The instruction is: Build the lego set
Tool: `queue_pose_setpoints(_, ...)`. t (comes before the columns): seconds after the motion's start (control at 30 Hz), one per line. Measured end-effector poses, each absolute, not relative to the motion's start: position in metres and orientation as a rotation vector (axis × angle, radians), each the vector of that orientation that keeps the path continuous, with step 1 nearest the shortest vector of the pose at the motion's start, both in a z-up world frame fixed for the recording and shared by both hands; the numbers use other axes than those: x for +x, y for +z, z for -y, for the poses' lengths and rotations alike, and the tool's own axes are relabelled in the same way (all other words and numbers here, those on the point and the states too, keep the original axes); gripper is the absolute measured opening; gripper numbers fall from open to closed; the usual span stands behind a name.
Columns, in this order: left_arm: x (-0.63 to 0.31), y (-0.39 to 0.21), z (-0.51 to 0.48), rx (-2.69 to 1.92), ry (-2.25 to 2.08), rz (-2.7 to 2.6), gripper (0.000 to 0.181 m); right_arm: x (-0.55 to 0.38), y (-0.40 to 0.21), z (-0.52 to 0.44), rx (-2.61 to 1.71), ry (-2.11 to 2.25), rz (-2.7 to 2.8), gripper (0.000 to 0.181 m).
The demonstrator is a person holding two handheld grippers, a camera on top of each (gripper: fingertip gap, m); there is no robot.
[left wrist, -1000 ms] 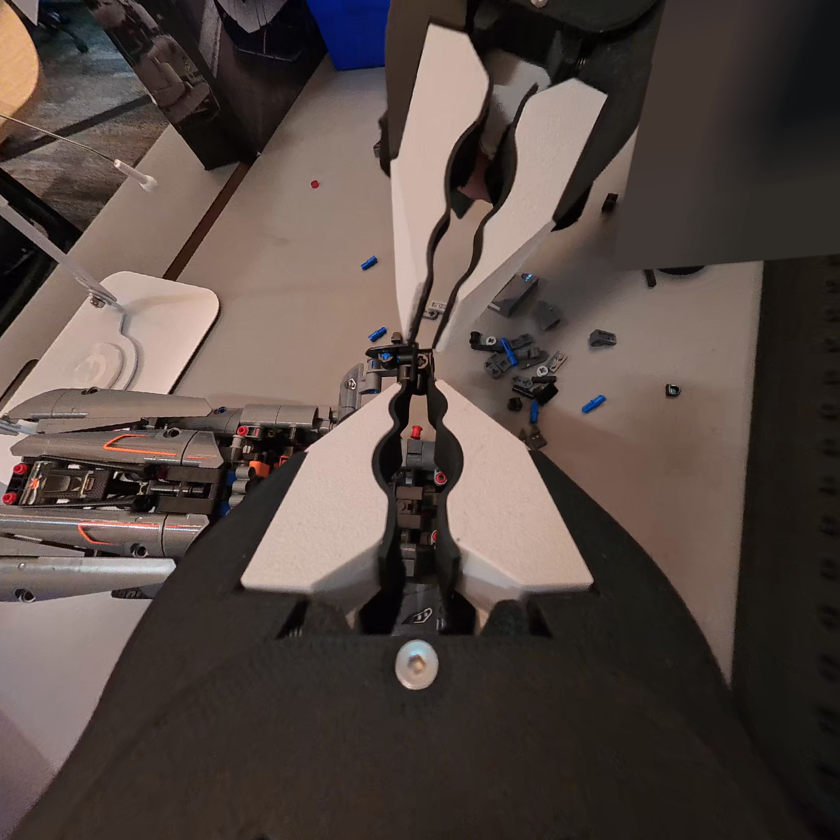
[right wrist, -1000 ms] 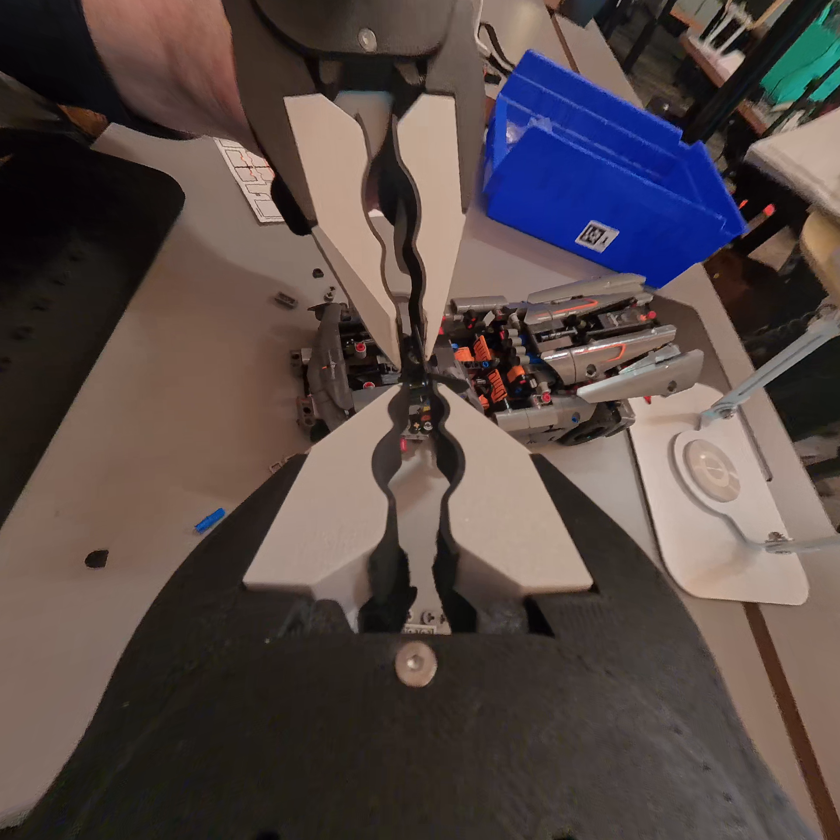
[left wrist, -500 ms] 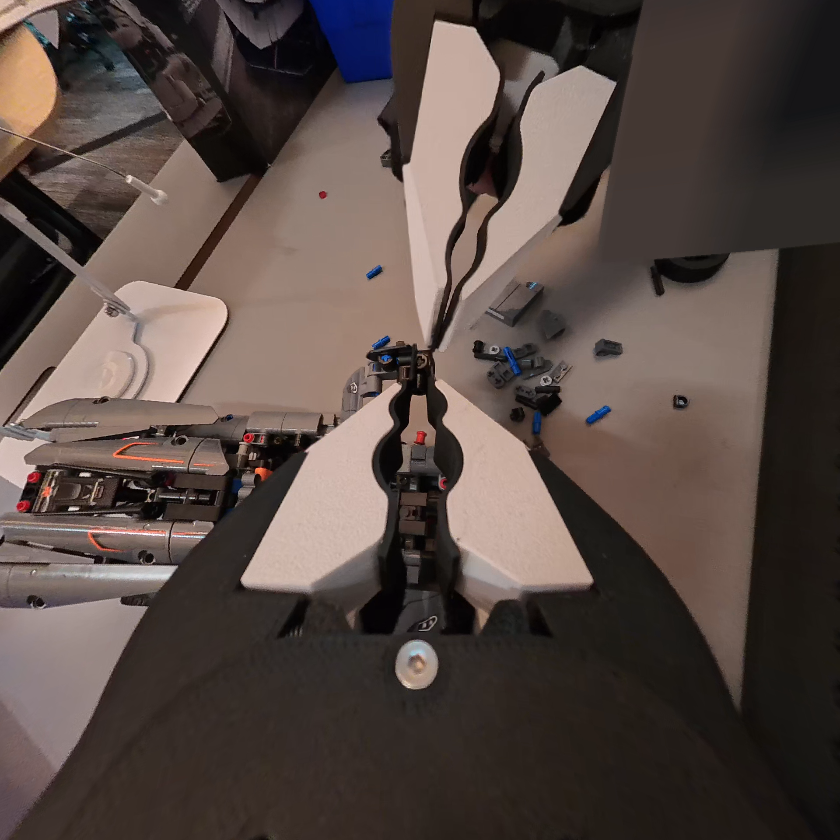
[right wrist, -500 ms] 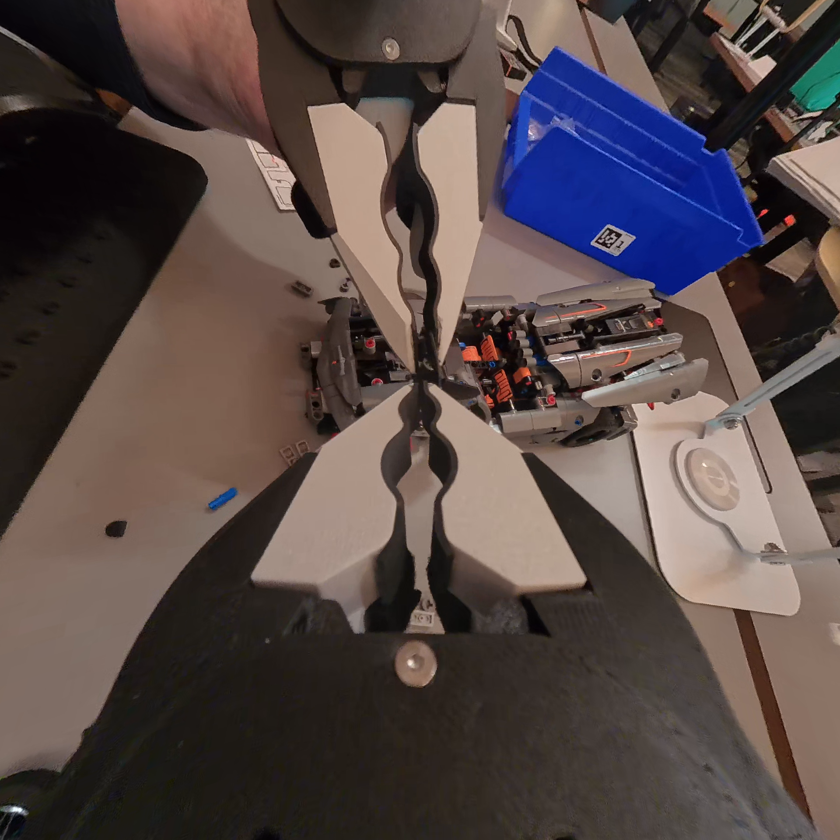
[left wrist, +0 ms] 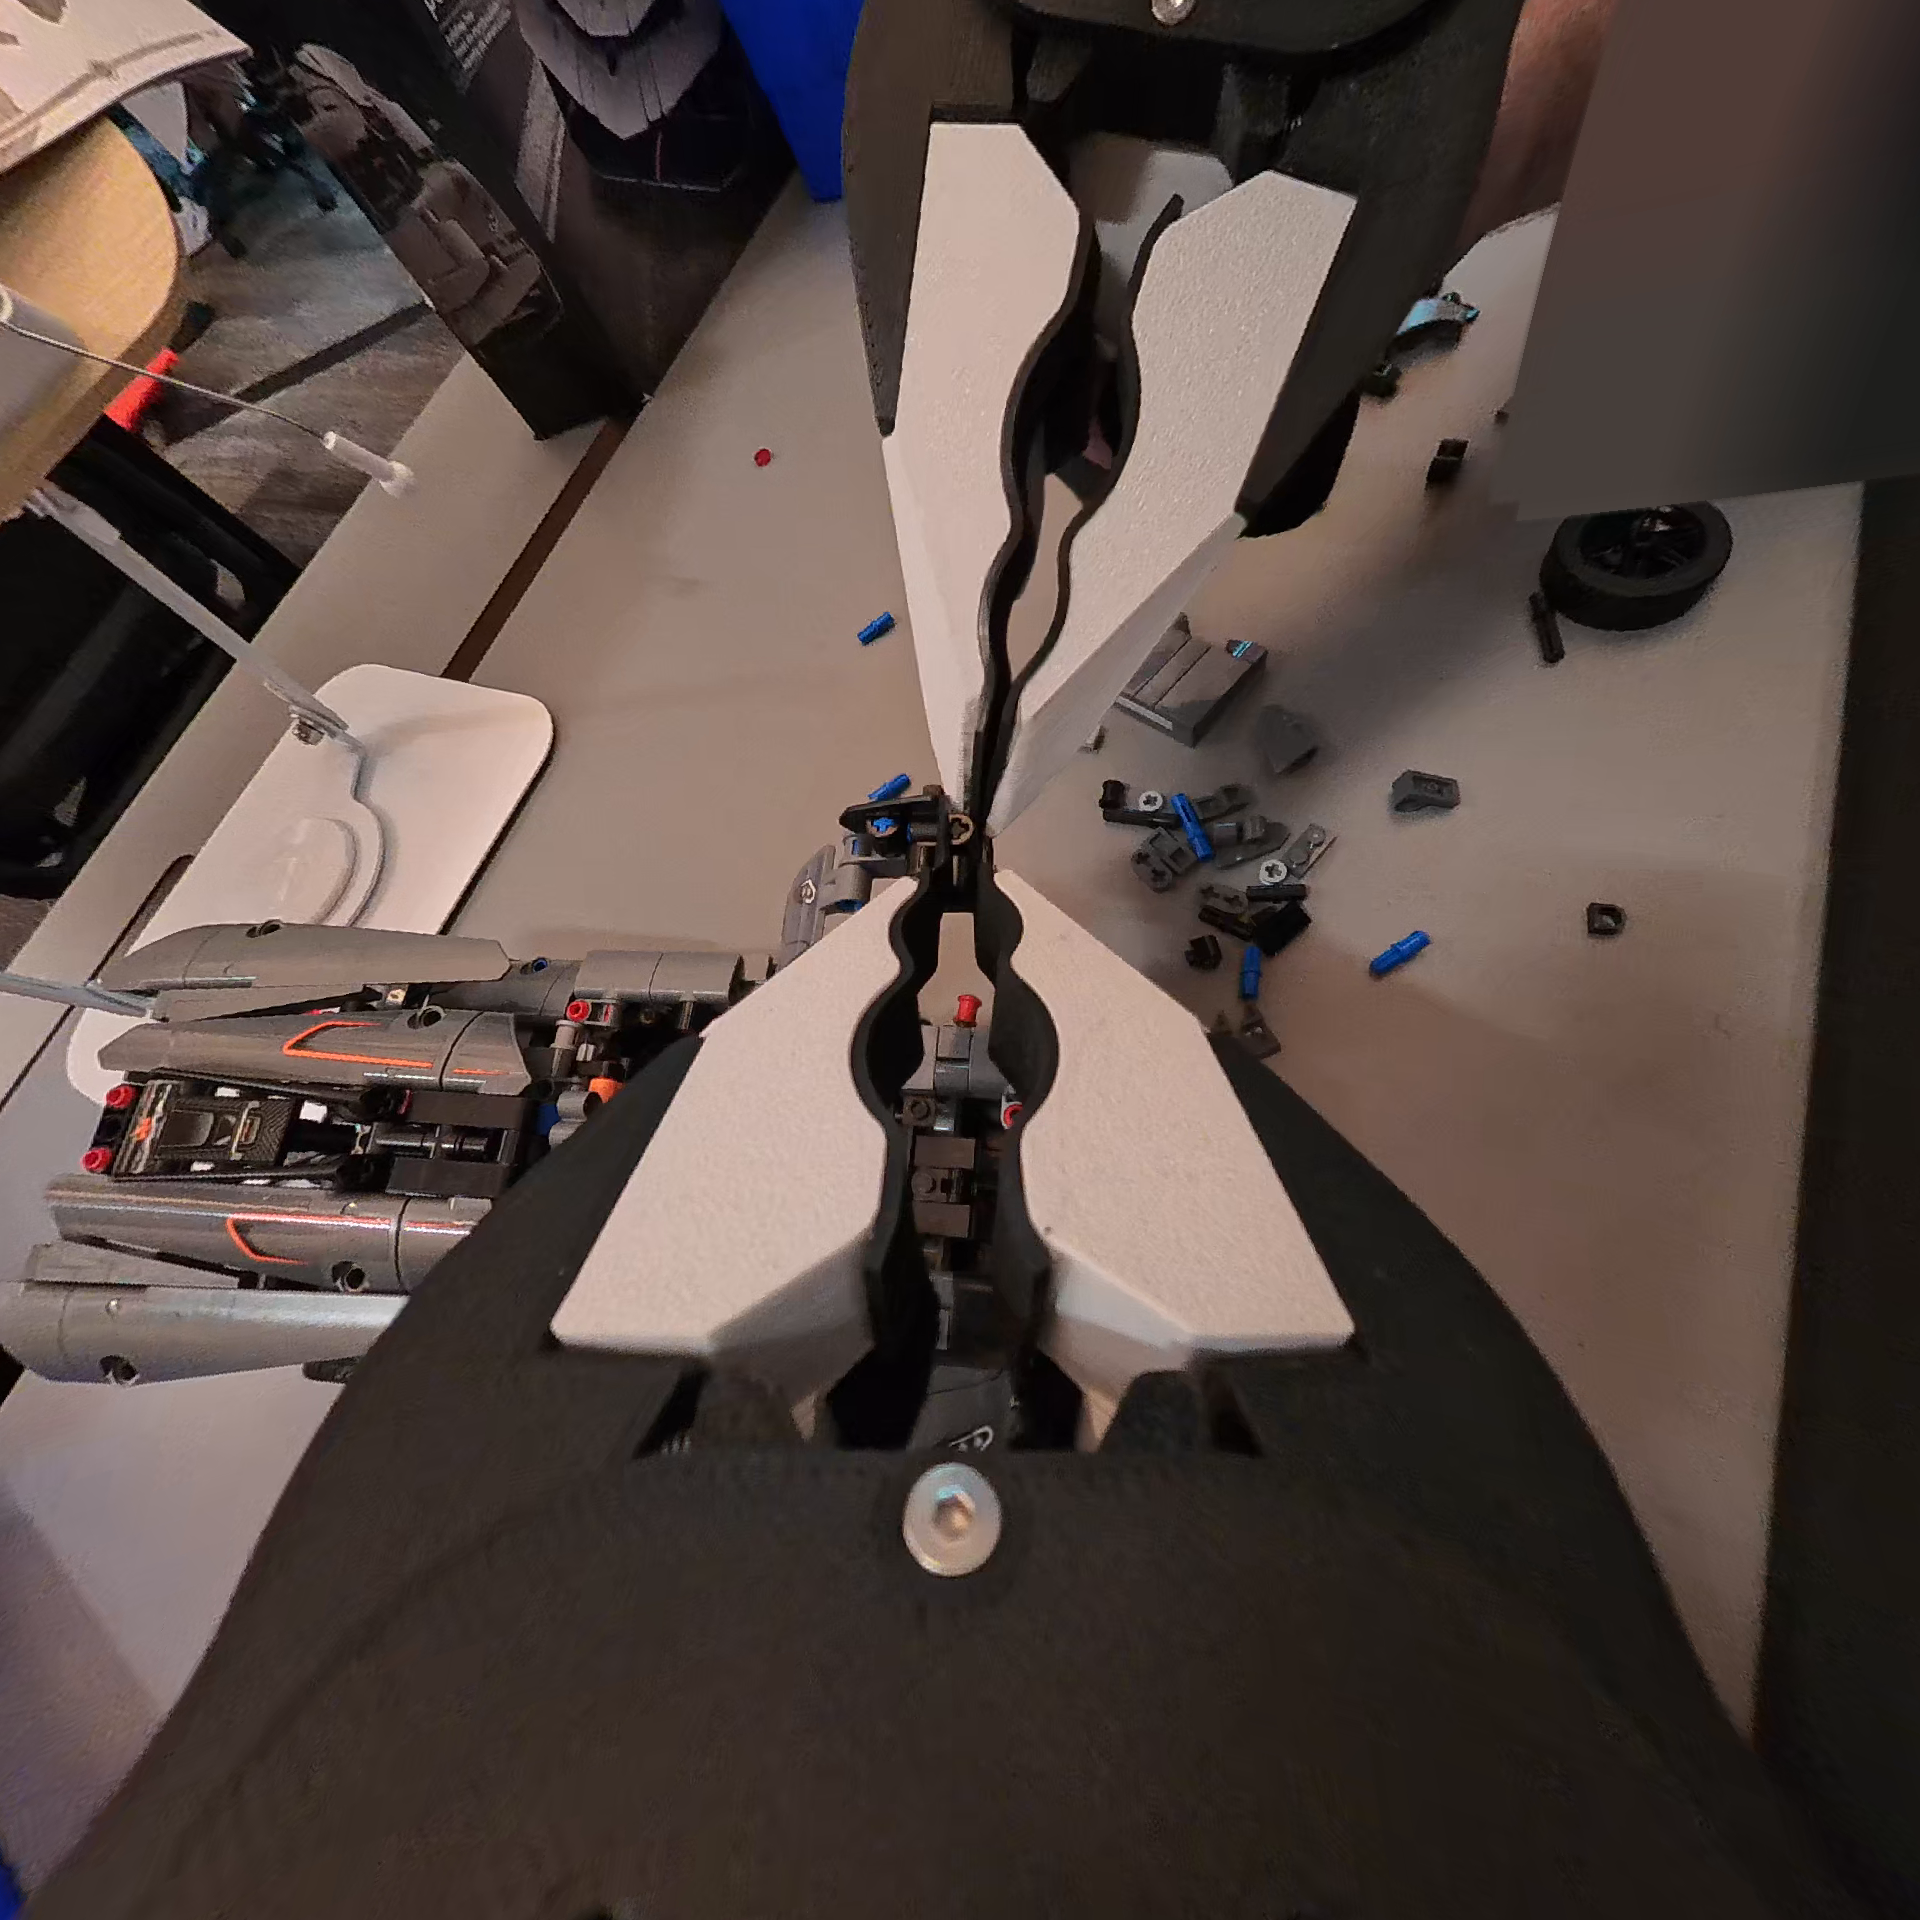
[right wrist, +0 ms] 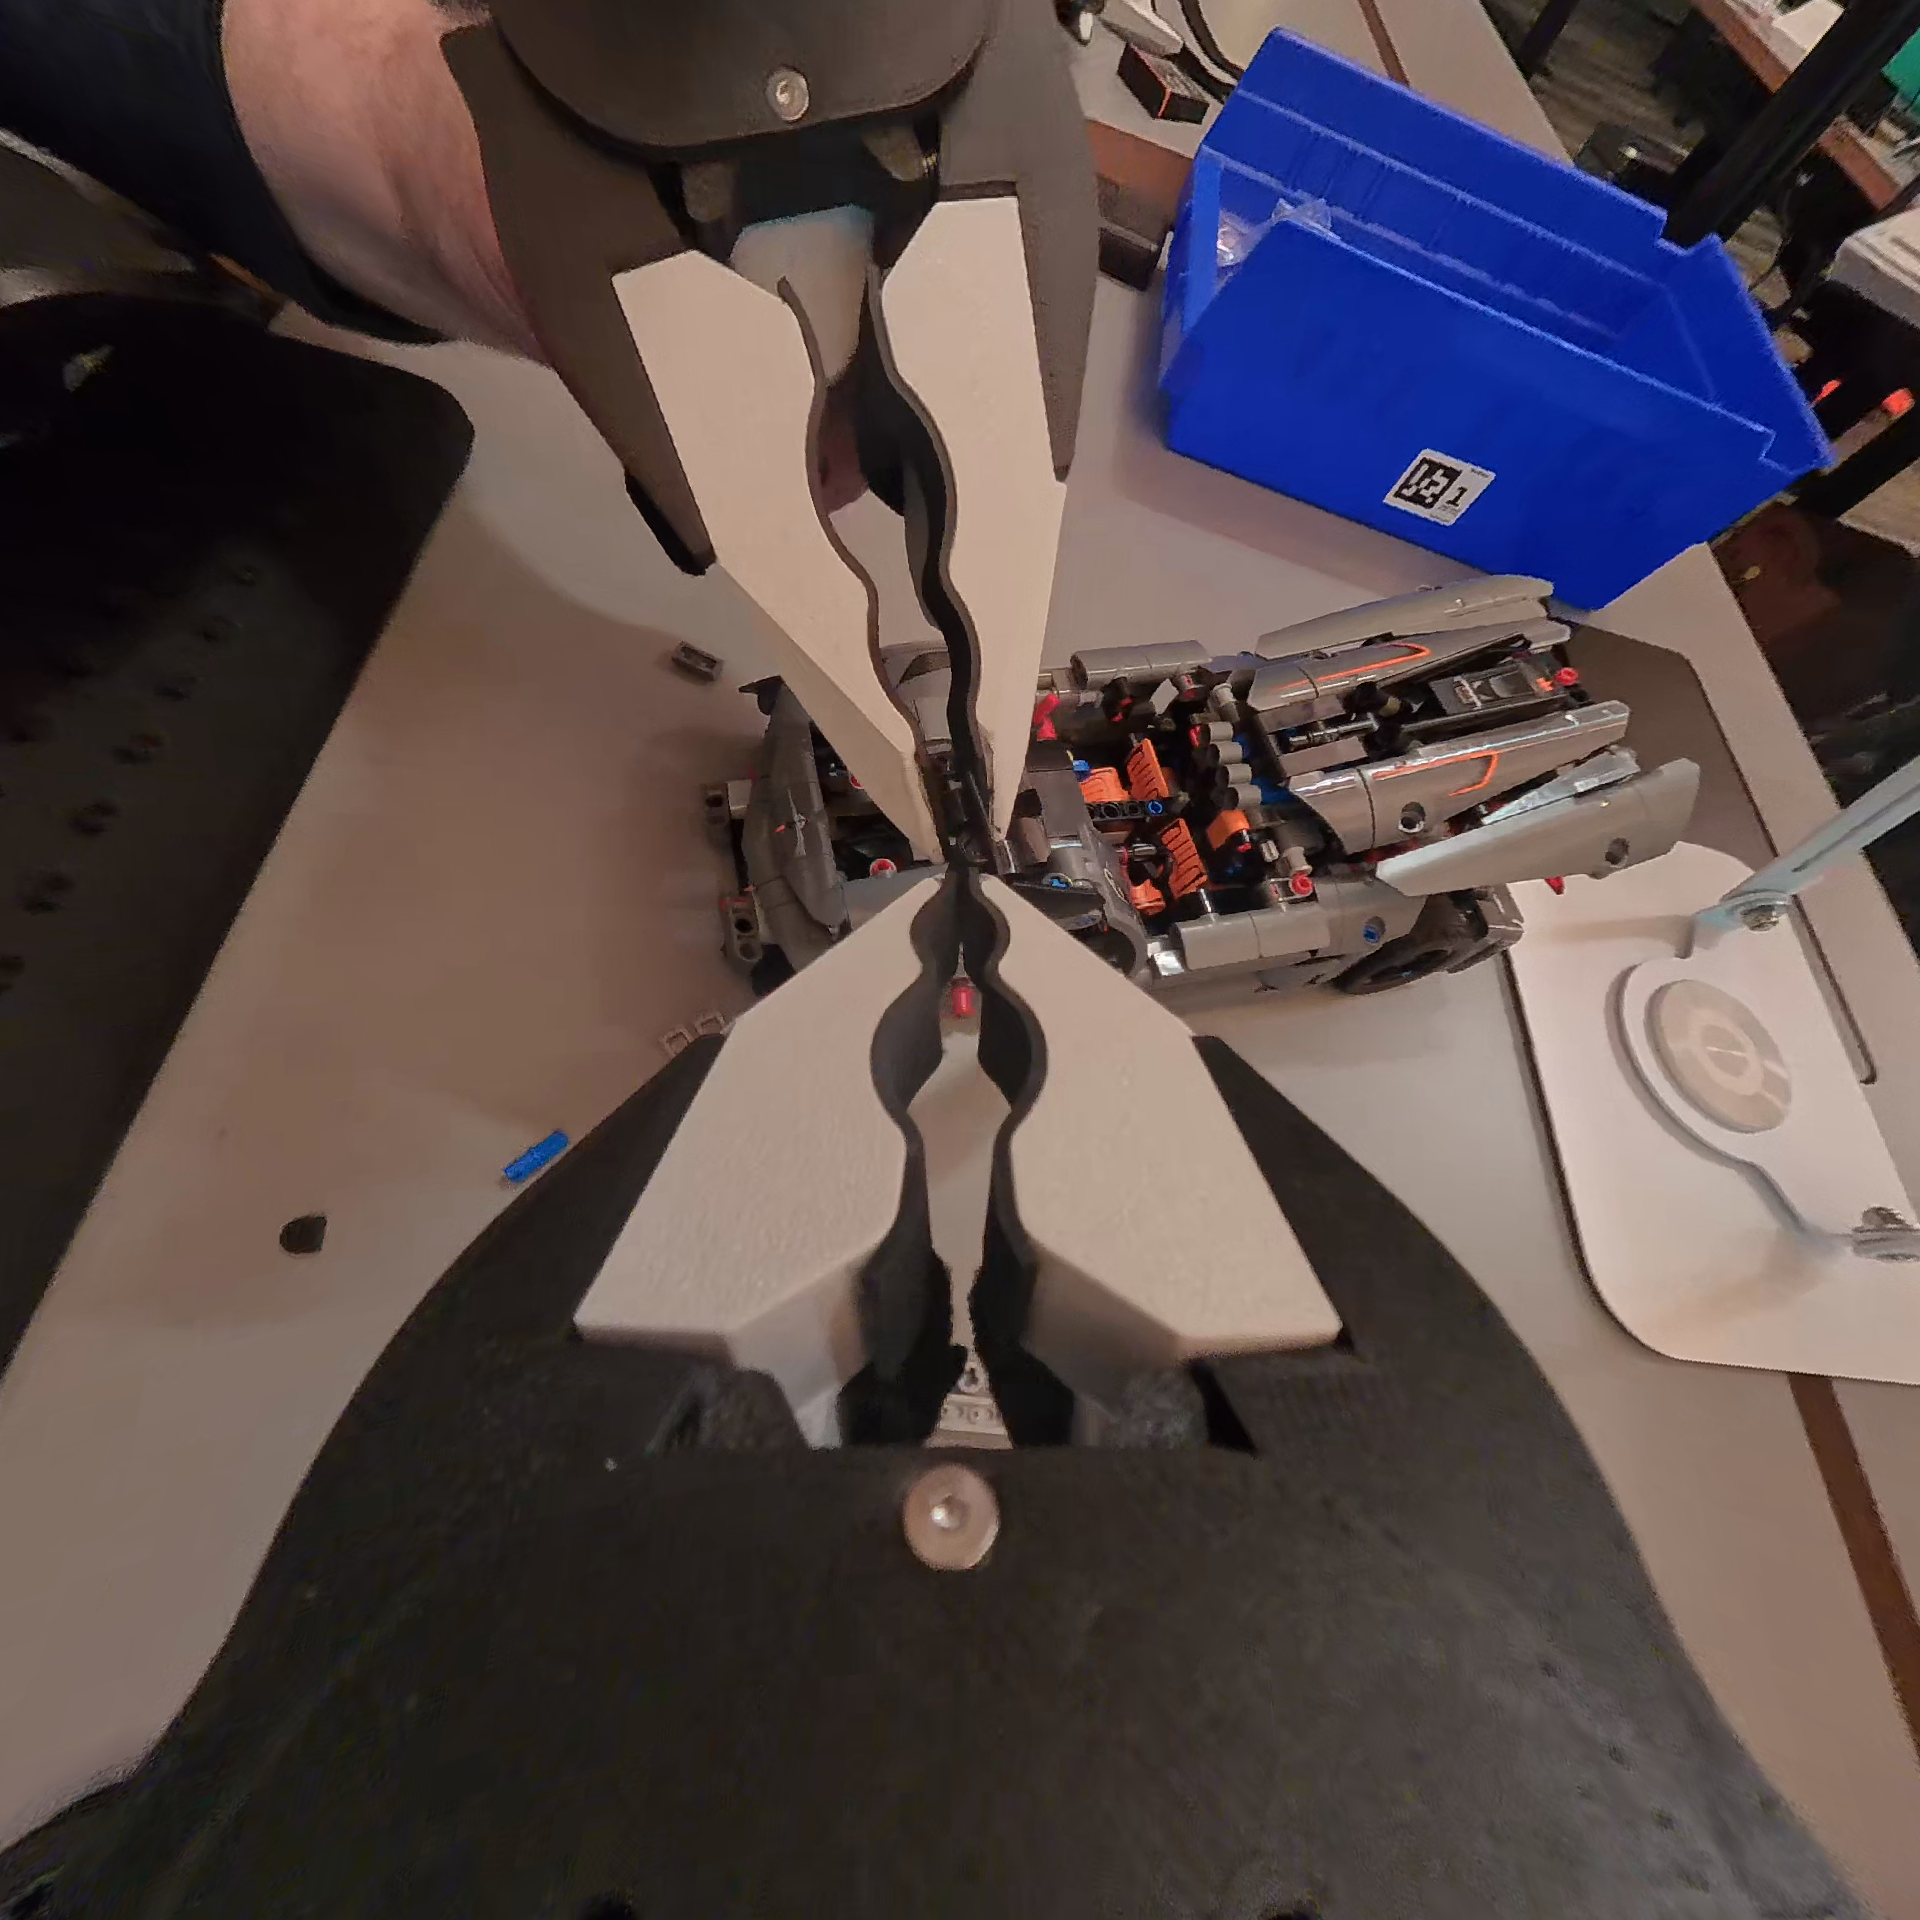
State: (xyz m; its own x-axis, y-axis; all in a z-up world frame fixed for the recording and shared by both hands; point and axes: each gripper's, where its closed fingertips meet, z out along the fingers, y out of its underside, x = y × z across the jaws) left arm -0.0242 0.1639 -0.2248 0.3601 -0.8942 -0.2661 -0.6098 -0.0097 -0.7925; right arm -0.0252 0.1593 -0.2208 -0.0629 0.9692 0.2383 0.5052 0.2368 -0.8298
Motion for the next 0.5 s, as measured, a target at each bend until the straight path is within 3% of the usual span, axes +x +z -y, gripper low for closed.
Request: queue_pose_setpoints(0.5, -0.0245, -0.2256, -0.1631, -1.751, -0.481, -1.279, 0.003, -0.0253, -0.2242, -0.1583, -1.409, 0.699, 1.720, 0.000)
